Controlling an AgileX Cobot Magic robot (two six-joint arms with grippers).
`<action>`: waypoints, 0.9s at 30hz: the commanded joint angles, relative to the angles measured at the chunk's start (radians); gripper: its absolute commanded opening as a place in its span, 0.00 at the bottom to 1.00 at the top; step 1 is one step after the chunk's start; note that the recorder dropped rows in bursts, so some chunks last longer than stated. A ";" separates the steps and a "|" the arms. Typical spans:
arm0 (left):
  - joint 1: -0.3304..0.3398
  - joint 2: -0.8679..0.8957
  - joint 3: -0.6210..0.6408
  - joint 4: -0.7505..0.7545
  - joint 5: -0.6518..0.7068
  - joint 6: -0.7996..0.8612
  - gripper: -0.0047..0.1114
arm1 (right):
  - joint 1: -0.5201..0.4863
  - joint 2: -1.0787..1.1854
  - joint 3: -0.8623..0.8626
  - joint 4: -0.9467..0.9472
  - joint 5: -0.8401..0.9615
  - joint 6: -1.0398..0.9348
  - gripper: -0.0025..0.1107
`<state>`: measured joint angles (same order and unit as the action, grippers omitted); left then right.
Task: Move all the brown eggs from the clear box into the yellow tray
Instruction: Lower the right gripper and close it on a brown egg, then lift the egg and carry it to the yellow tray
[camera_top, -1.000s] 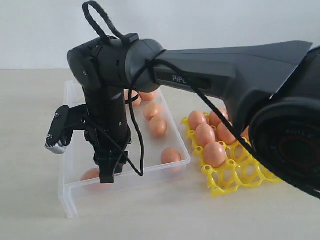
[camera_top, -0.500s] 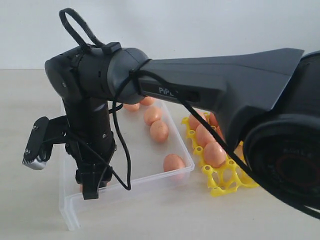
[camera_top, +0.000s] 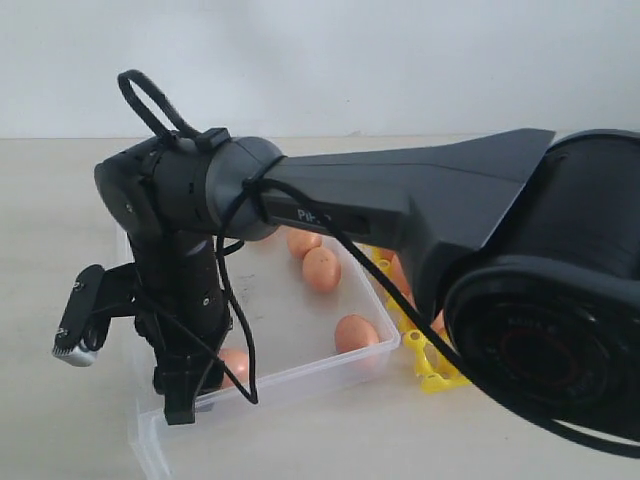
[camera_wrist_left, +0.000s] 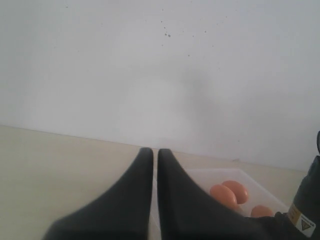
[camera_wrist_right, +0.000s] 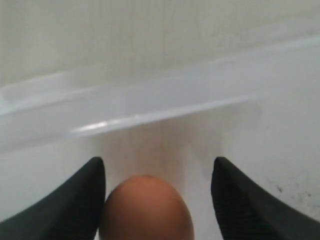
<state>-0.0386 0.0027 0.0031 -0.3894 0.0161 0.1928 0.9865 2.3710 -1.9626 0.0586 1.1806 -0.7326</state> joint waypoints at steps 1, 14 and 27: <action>-0.006 -0.003 -0.003 -0.011 -0.016 -0.007 0.07 | 0.000 -0.004 -0.004 -0.102 0.013 0.069 0.52; -0.006 -0.003 -0.003 -0.011 -0.016 -0.007 0.07 | 0.000 -0.004 -0.004 -0.114 -0.010 0.131 0.02; -0.006 -0.003 -0.003 -0.011 -0.016 -0.007 0.07 | 0.000 -0.055 -0.004 -0.096 -0.525 0.530 0.02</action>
<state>-0.0386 0.0027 0.0031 -0.3894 0.0161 0.1928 0.9871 2.3636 -1.9626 -0.0252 0.7329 -0.2421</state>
